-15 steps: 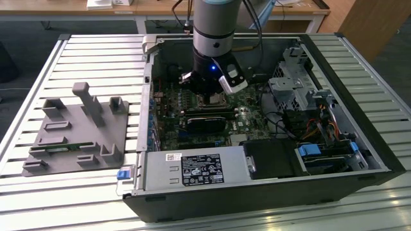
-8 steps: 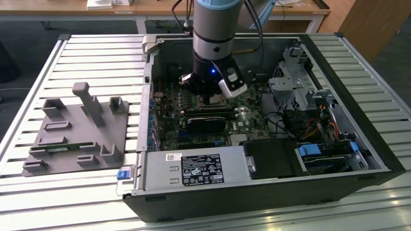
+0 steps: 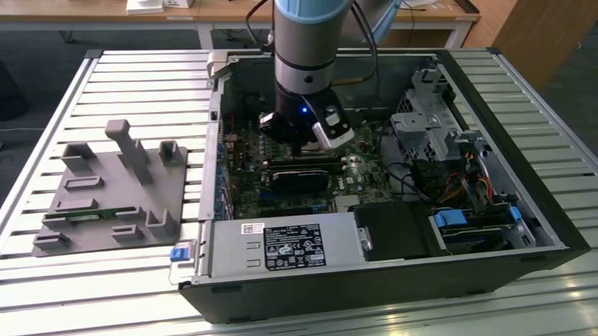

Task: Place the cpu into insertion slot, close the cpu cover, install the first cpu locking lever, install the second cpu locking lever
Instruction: 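Install the second cpu locking lever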

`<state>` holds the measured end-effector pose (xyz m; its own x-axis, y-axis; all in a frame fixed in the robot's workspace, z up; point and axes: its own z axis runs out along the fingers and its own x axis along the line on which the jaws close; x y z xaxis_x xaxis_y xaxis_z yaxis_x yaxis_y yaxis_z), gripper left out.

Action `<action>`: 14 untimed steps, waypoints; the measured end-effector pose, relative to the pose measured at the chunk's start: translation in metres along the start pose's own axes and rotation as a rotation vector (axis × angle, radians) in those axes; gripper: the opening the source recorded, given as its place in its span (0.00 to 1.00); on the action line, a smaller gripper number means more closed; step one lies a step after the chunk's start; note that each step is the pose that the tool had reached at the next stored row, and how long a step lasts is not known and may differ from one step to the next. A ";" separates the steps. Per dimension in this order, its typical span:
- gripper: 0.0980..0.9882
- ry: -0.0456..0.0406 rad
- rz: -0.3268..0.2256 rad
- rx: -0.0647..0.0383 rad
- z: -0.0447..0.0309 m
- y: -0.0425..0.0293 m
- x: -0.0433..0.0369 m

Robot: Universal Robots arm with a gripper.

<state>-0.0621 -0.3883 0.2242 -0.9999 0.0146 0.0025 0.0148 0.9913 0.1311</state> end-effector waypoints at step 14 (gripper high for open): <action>0.01 -0.0012 0.010 -0.012 0.0175 -0.0024 0.0010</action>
<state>-0.0632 -0.3884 0.2065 -0.9997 0.0248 0.0027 0.0250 0.9894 0.1432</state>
